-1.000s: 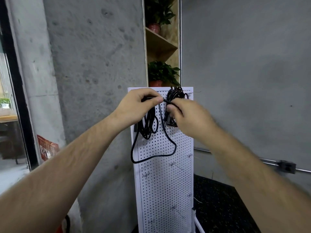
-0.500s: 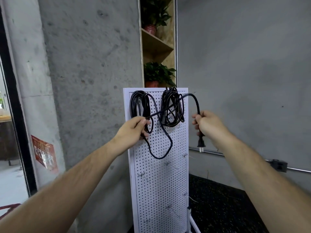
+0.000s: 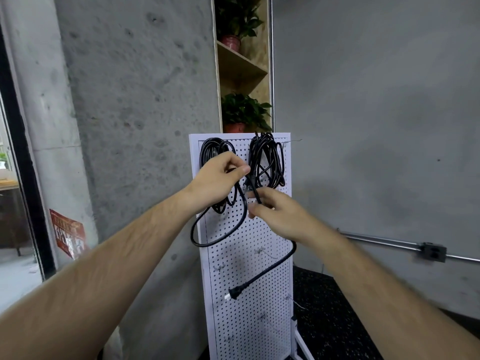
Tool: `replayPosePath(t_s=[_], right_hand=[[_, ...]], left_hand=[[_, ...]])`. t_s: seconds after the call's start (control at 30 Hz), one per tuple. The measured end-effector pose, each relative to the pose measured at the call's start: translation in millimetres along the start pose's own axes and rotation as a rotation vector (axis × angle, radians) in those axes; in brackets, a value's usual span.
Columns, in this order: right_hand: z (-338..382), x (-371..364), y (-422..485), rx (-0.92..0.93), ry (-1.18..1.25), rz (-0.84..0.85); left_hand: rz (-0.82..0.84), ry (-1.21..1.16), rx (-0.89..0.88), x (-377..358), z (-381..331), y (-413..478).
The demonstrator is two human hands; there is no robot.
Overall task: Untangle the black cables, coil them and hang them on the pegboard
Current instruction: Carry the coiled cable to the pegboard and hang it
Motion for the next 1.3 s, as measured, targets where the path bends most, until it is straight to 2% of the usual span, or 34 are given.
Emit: replayPosePath(t_s=[0.17,0.27,0.33,0.4,0.43,0.5,0.57,0.63,0.73,0.87,0.97,1.03,1.1,1.13,1.2,1.3], right_hand=[[11.5,-4.2,1.0,0.021,-0.179,-0.054],[9.3,-7.9,6.0,-0.035,-0.144,-0.018],[6.7,-6.8,5.3,-0.071,-0.029,-0.004],[4.7,-2.6,5.2,-0.106,0.103,-0.034],[4.3,0.4,5.4,-0.121,0.154,-0.050],[3.4,5.6,8.6,-0.145,0.246,-0.090],[2.8,7.9,11.9,-0.172,0.367,-0.127],[3.2,5.9,13.1,-0.212,0.462,-0.151],[6.3,2.7,13.8,-0.266,0.554,-0.182],[12.0,12.2,14.6,-0.282,0.543,-0.169],[17.2,24.2,14.2,-0.249,0.449,-0.148],[19.2,27.0,16.1,-0.229,0.417,-0.121],[22.5,29.9,18.9,-0.199,0.422,-0.139],[26.3,33.1,19.3,-0.165,0.397,-0.169],[38.4,39.8,22.9,-0.046,0.225,-0.235],[57.6,48.1,28.0,0.131,-0.167,-0.303]], left_hand=[[-0.031,-0.047,0.011,3.7,0.8,-8.0],[0.011,-0.112,0.030,1.7,1.6,-13.0],[-0.066,0.041,-0.038,5.7,0.6,-21.2],[-0.318,0.309,-0.251,15.7,-10.2,-47.2],[-0.384,0.360,-0.375,14.3,-16.3,-66.5],[-0.254,0.396,-0.492,-9.5,-8.2,-104.4],[-0.069,0.538,-0.450,-39.9,22.2,-130.0],[-0.029,0.653,-0.386,-55.0,53.1,-138.8],[-0.162,0.655,-0.379,-47.2,52.9,-127.8],[-0.399,0.769,-0.533,-24.1,20.6,-119.6],[-0.365,0.811,-0.469,3.3,13.7,-97.2],[-0.207,0.765,-0.363,16.3,15.5,-76.8],[-0.032,0.553,-0.199,24.8,14.7,-61.4],[0.006,0.400,-0.105,27.8,12.9,-54.0],[-0.022,0.185,-0.005,34.6,4.2,-39.3],[-0.071,0.081,0.006,44.9,-17.3,-19.9]])
Point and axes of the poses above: each hand's wrist, its own y-axis towards the middle knuckle, its own x-axis out of the back of the hand, z = x × y, the point moved 6 cm from there along y, towards the middle knuckle, and after that the axes turned 4 degrees about -y, right-handed, at the moved point
